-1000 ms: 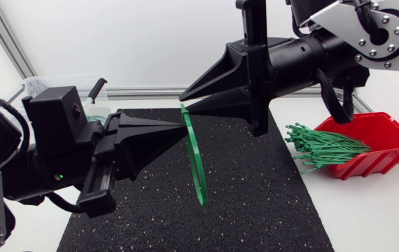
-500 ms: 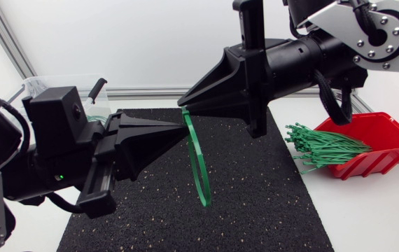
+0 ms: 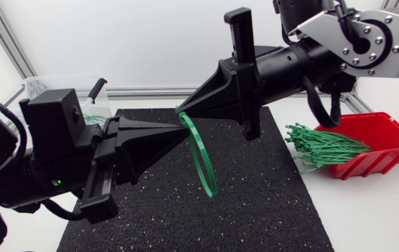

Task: Take a green cable tie from the red box, thread the tail through the head to close it, then place it in the transparent bin on the left.

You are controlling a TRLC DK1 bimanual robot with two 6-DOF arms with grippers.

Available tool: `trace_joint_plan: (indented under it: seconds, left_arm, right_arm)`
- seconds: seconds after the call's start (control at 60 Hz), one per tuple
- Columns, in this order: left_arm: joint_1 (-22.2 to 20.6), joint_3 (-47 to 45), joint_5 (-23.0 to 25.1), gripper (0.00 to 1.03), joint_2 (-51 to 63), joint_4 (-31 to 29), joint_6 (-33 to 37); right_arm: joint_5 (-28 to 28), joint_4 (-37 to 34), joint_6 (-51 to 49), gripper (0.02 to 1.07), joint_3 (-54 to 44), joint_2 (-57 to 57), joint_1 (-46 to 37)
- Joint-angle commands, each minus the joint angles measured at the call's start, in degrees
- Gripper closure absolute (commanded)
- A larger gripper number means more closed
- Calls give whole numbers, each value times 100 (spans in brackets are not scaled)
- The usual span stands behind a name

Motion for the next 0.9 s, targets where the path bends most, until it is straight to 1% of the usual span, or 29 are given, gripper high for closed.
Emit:
trace_joint_plan:
  seconds: [0.0, 0.083, 0.217, 0.283, 0.3, 0.317, 0.35, 0.367, 0.383, 0.4, 0.417, 0.5, 0.583, 0.617, 0.633, 0.667, 0.7, 0.733, 0.783, 0.85, 0.883]
  left_arm:
    - [-336, 146, 320, 100, -316, -43, 66]
    - [-318, 164, 294, 100, -272, -43, 93]
    - [-20, 190, 294, 100, 44, 27, 145]
    - [156, 234, 303, 100, 167, 45, 154]
    - [191, 243, 294, 100, 193, 36, 154]
    - [235, 252, 303, 100, 229, 36, 154]
    - [323, 269, 303, 100, 255, 10, 154]
    - [385, 287, 303, 100, 281, 1, 154]
    - [402, 296, 303, 100, 290, -8, 154]
    - [473, 322, 303, 100, 308, -25, 145]
    - [534, 331, 303, 100, 317, -43, 137]
    - [780, 454, 320, 100, 360, -280, 119]
    - [1035, 717, 311, 100, 501, -790, 110]
    - [1097, 893, 303, 100, 563, -1256, 119]
    - [1105, 955, 303, 100, 580, -1414, 137]
    - [1123, 1104, 215, 100, 624, -1783, 189]
    - [1114, 1183, 4, 100, 651, -1994, 286]
    - [1097, 1271, -304, 100, 668, -2232, 444]
    - [1088, 1306, -541, 100, 668, -2319, 523]
    - [1114, 1394, -831, 100, 677, -2478, 637]
    - [1132, 1447, -972, 100, 694, -2566, 717]
  right_arm:
    - [273, 200, 118, 101, -12, 456, -120]
    - [273, 200, 126, 101, -65, 341, -59]
    - [273, 173, 126, 101, -117, -37, 3]
    - [185, 182, 82, 100, -144, -195, 12]
    - [132, 173, 82, 97, -152, -239, 12]
    - [79, 147, 74, 89, -152, -265, 12]
    - [-35, 50, 38, 72, -126, -327, 21]
    - [-96, -11, 3, 61, -117, -362, 21]
    - [-114, -46, -32, 55, -117, -379, 21]
    - [-123, -90, -76, 47, -117, -432, 12]
    - [-123, -99, -111, 42, -117, -476, -6]
    - [-105, -117, -234, 34, -152, -608, -234]
    - [-17, -240, -471, 17, -135, -617, -454]
    - [18, -275, -603, 8, -135, -590, -524]
    - [44, -284, -665, 6, -135, -582, -560]
    - [202, -328, -849, 6, -135, -546, -639]
    - [369, -372, -1060, 6, -135, -511, -674]
    - [528, -459, -1333, 5, -126, -450, -691]
    - [923, -574, -1728, 5, -126, -406, -709]
    - [1618, -802, -2317, 5, -91, -283, -674]
    - [1837, -872, -2563, 6, -91, -239, -665]
